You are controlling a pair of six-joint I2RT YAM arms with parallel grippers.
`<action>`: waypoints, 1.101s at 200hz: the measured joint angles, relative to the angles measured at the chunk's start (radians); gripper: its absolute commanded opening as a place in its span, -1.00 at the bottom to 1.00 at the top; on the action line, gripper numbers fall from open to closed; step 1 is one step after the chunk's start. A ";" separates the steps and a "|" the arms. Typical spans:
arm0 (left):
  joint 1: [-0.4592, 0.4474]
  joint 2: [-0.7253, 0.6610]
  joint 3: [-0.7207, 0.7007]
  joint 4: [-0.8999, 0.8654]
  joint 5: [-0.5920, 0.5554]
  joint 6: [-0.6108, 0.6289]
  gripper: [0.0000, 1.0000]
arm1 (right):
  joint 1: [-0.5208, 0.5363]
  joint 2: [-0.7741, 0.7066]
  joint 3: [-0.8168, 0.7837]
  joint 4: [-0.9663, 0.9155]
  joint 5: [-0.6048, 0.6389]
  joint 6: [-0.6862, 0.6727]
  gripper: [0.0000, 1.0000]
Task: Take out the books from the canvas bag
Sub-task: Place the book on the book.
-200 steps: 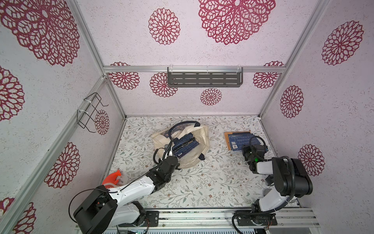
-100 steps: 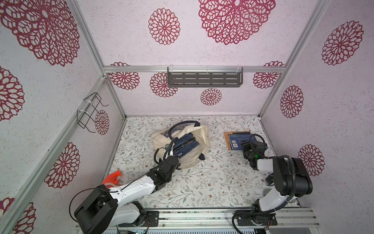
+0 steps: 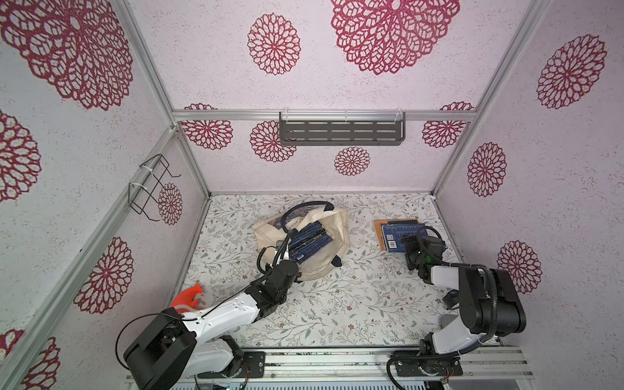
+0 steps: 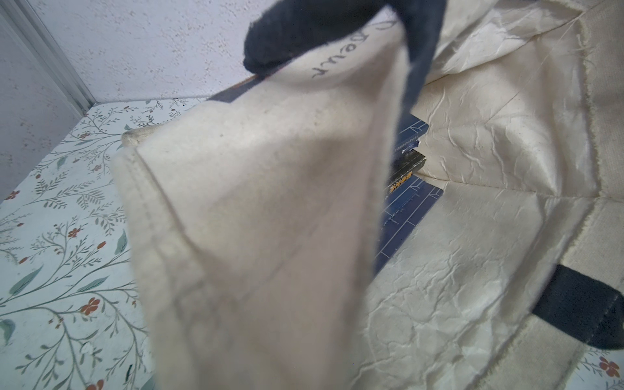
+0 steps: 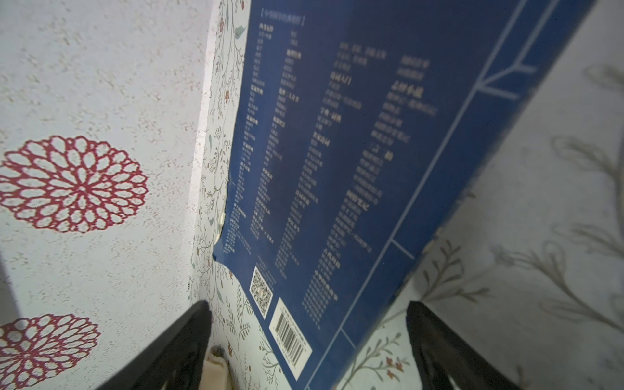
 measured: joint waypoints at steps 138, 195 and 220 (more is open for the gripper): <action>-0.009 0.018 0.008 -0.001 -0.008 0.005 -1.00 | 0.009 -0.059 0.049 -0.135 0.006 -0.029 0.98; -0.011 0.019 0.009 -0.001 -0.009 0.013 -1.00 | 0.030 -0.125 0.044 -0.232 0.005 -0.047 0.98; -0.013 0.019 0.009 0.000 -0.008 0.018 -1.00 | 0.043 -0.200 0.031 -0.272 0.020 -0.065 0.98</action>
